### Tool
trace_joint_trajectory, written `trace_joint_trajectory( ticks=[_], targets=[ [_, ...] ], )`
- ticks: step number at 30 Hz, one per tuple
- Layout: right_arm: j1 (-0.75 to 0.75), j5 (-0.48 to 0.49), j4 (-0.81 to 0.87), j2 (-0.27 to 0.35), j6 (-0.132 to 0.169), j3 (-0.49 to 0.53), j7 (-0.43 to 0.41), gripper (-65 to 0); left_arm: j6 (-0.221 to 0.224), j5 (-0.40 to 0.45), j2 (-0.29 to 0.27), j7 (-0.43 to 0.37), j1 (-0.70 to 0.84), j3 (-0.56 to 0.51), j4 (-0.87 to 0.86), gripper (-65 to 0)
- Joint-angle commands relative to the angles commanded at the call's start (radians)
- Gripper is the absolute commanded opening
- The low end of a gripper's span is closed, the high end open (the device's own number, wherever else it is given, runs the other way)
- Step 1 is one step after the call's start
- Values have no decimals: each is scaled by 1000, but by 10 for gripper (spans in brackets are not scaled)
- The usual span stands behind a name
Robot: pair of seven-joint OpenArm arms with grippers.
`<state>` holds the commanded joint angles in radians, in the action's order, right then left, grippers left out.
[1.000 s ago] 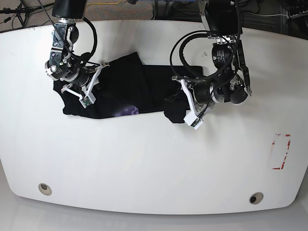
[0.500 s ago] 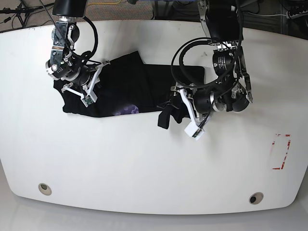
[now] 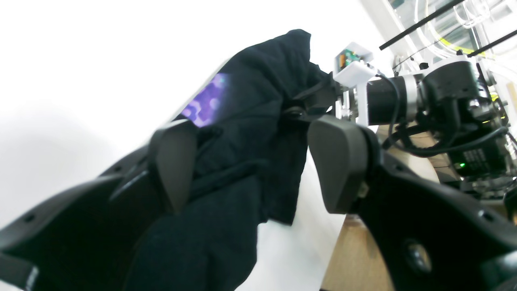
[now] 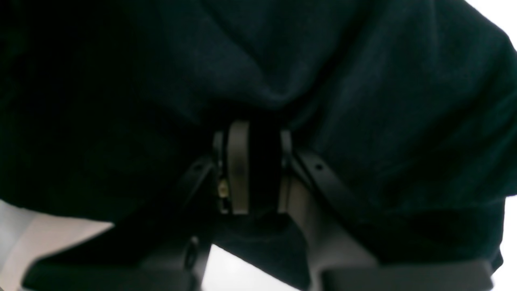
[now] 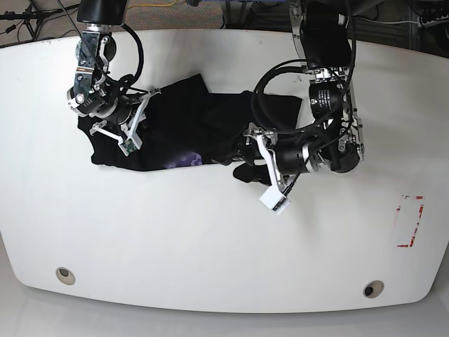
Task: Fold the T-shirt properly
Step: 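Grasp the strip end with the left gripper and fold it toward the right gripper, then release the folded end and raise the left gripper away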
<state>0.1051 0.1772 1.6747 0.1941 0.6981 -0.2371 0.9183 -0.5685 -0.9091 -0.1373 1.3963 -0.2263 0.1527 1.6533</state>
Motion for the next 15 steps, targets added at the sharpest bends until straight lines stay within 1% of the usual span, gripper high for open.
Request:
trace_joint_trajectory(
  ticks=[4,6,9,10,12,13,15],
  targets=[
    [2,-6,0,-21,0,-5,0,-556,0,9,8,0,0,55,0,-217],
    [2,-3,8,-21,0,-5,0,-556,2,26,29,-4,2,64,0,-217],
    [5,-6,44,-23,0,-5,2,-556,2,75,97,-27,6,58,0,-217],
    [12,-6,64,-25,0,-3,2,-556,2,98,135,-30,6,60,0,-217],
    [15,-6,92,-25,0,-3,9,-556,2,117,184,-39,9,61,0,-217],
    [14,-6,115,-25,0,-3,25,-552,0,123,232,-50,20,64,0,-217],
    [12,0,138,-25,0,-3,41,-550,0,117,293,-64,44,74,0,-217]
  ],
)
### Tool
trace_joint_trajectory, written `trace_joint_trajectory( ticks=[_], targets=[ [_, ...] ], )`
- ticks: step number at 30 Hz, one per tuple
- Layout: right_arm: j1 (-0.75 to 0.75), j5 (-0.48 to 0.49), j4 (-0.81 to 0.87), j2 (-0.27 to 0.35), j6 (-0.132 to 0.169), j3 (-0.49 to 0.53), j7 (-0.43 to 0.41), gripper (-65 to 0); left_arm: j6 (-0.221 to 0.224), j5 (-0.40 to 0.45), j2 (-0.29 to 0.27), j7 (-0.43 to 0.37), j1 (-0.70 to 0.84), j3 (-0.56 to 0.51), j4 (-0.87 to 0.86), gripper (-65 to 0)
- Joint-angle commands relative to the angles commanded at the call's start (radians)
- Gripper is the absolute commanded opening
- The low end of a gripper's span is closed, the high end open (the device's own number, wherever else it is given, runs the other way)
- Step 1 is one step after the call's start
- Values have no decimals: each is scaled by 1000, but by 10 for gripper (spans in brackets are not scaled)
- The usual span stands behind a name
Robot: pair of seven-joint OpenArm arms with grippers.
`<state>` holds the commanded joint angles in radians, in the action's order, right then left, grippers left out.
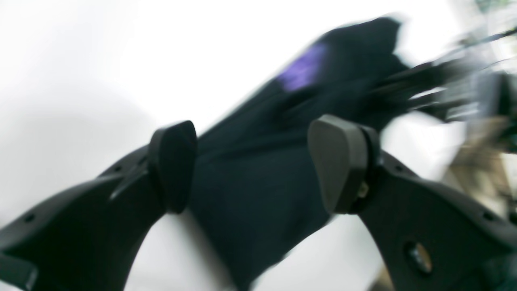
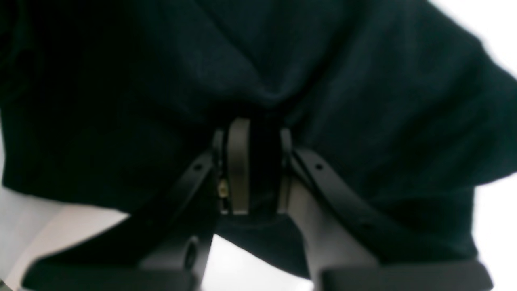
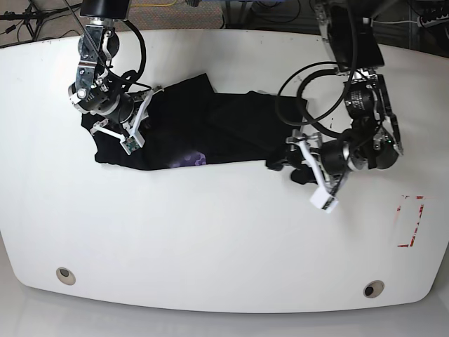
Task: Fold the T-shirt properly
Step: 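Release the folded end and raise the left gripper away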
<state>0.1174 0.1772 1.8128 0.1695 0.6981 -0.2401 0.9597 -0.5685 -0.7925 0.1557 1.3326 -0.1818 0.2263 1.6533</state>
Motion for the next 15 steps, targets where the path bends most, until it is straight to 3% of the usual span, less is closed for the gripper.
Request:
trace_joint_trajectory(
  ticks=[7,9,12,15],
  targets=[
    [-35,-5,95,-43,0,-2,91,-526,-2,-100,218,-71,110,101,2,-217],
    [-37,2,129,-60,0,3,135,-468,-2,-140,269,-74,146,146,2,-217],
    [-34,3,164,-104,0,12,173,-354,-2,-169,302,-74,178,186,2,-217],
    [-29,3,184,-152,0,40,195,-203,-2,-190,331,-74,212,224,2,-217]
  ],
)
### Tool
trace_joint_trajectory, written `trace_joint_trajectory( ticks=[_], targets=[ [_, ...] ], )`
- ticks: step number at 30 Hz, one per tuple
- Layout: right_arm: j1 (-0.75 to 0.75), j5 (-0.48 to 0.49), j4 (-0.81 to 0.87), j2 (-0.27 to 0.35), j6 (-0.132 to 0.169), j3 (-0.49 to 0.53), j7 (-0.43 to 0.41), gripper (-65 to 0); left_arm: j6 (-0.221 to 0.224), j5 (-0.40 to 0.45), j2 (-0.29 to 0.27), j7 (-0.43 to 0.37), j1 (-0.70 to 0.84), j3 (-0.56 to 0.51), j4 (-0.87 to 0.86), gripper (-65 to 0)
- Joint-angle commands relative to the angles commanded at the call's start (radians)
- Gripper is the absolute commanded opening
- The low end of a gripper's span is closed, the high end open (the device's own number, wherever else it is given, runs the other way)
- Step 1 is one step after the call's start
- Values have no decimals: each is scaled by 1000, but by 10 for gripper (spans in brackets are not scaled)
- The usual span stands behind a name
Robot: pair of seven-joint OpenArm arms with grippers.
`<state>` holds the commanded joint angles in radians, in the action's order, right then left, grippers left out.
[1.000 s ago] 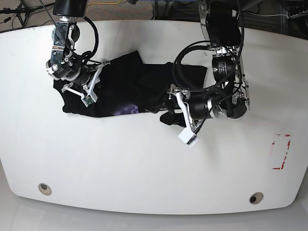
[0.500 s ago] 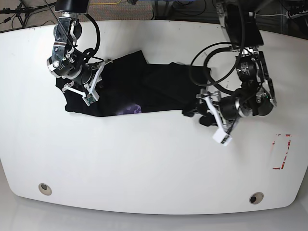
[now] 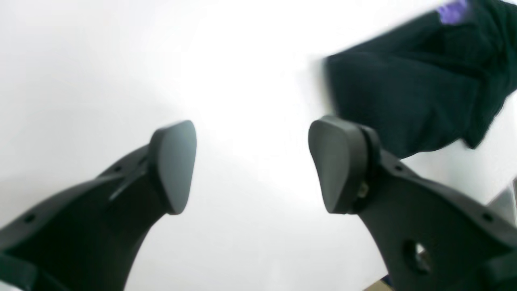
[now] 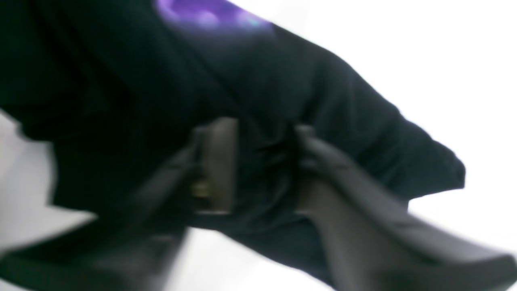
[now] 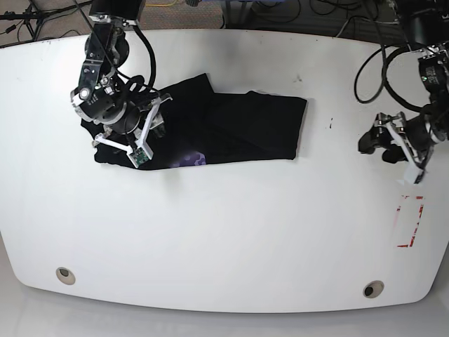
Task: Fold the T-shirt properly
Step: 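Release the folded end and raise the left gripper away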
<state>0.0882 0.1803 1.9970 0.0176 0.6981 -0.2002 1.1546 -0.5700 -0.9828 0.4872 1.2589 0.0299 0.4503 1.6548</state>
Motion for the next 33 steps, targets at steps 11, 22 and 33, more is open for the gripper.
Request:
trace_joint_trajectory(
  ticks=[11,22,33],
  targets=[
    [20,0,-58,-69,0,87,-3,-168,0,2,25,2,52,61,0,-217],
    [18,0,-155,-83,0,91,-8,-227,0,3,23,0,54,61,-2,-217],
    [41,58,-160,-110,0,94,-6,-258,0,5,20,-2,54,58,-6,-217]
  ],
)
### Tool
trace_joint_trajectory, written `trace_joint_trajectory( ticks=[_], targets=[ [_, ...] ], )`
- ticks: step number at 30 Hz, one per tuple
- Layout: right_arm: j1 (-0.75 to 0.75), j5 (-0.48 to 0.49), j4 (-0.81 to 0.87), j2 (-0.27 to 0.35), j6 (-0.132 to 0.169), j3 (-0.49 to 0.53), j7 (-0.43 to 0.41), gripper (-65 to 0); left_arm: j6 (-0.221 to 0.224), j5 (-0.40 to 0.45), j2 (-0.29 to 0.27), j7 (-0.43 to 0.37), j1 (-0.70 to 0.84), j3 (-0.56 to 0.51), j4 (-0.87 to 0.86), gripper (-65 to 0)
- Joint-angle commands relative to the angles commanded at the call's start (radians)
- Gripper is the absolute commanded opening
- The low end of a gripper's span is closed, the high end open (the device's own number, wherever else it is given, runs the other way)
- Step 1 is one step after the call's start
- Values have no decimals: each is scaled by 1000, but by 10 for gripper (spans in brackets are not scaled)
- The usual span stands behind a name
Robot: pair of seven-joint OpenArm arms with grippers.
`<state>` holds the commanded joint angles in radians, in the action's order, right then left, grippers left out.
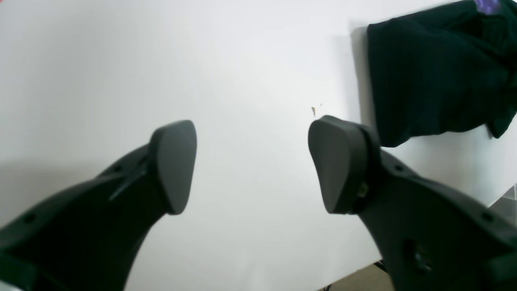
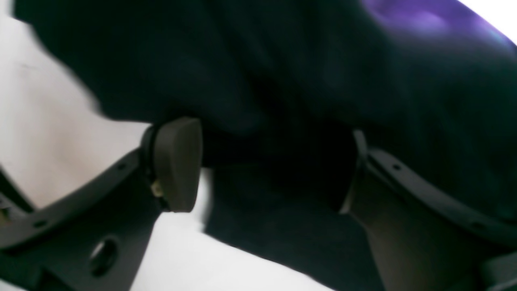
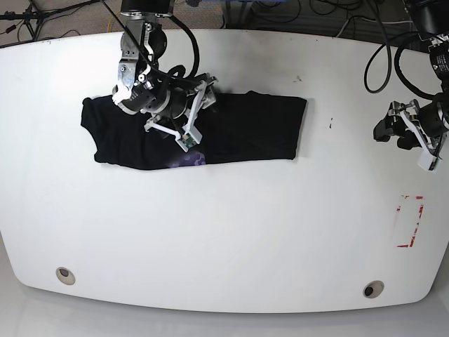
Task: Fold the T-shirt properly
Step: 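Release the folded end and raise the left gripper away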
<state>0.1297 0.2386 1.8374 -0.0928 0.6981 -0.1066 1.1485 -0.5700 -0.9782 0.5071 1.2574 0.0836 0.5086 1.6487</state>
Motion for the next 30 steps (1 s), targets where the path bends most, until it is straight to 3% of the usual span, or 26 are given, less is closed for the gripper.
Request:
trace_joint_trajectory(
  ticks=[8,18,30],
  targets=[
    [0,5,-2,-2,0,0,-2,-485,0,0,0,0,0,2,0,-217],
    [-2,5,6,-2,0,0,-2,-650,0,0,0,0,0,2,0,-217],
    [-43,5,109,-2,0,0,25,-650,0,0,0,0,0,0,0,-217]
  ],
)
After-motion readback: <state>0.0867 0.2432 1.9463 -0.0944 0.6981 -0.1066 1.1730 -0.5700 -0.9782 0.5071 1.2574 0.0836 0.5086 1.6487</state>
